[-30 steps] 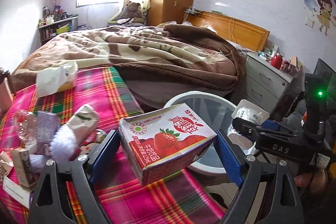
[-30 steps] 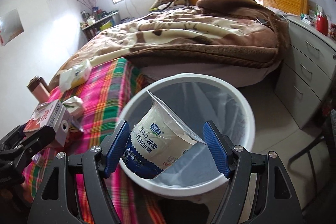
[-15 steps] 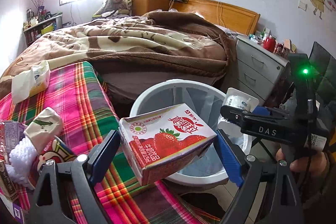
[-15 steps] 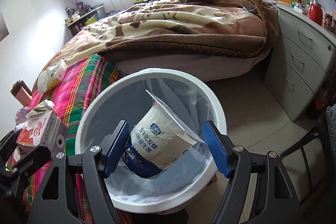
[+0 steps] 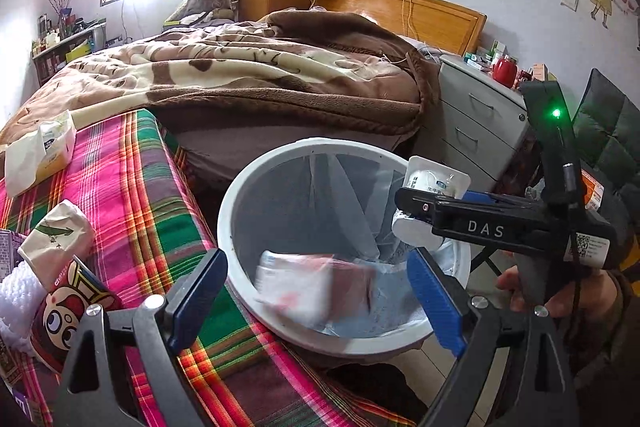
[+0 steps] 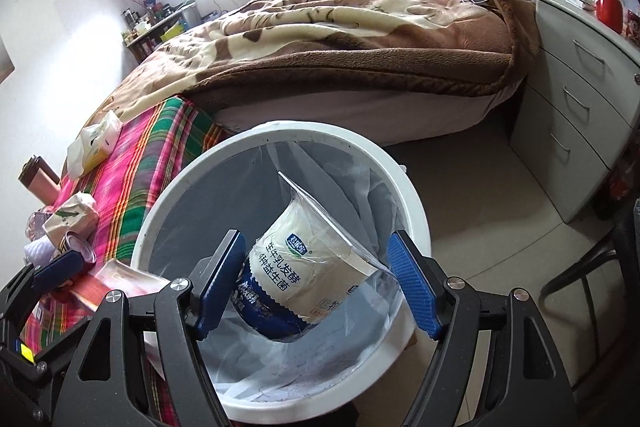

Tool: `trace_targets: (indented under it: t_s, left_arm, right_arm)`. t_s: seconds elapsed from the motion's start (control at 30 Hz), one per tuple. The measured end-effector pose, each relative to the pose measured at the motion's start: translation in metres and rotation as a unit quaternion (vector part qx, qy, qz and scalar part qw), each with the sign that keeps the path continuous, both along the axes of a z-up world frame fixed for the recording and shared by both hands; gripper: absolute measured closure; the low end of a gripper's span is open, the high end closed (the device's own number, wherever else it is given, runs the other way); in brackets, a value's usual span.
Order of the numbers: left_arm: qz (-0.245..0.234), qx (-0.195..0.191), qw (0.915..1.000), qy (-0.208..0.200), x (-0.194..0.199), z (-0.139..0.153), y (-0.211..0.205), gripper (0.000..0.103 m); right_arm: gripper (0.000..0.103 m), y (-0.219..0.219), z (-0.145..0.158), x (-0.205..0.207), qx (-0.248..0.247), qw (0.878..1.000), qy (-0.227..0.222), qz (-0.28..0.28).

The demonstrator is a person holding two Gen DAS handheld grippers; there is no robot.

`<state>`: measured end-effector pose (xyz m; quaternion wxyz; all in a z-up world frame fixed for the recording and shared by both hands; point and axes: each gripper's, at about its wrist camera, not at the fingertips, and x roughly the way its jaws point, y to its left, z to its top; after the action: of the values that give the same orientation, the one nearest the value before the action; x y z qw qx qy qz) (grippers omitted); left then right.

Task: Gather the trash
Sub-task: 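Carry both items over the wastebasket and open both grippers to drop them, then move both tools back over the bed toward the red can and cream box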

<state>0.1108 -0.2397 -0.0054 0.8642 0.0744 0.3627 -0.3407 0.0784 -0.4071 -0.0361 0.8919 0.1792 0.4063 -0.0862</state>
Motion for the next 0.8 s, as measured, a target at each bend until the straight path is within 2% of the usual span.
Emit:
trace_targets:
  t_s: [0.33,0.8]
  left_arm:
    - [0.019,-0.017,0.9997,-0.002,-0.005,0.01,0.021,0.008]
    - [0.106,-0.034,0.9931,-0.035,-0.021,0.026,0.109,0.008]
  right_arm:
    - [0.024,0.002,0.006,-0.004,0.009,1.0,-0.008,-0.006]
    - [0.024,0.047,0.031,-0.015,0.008,0.998,-0.058,0.035]
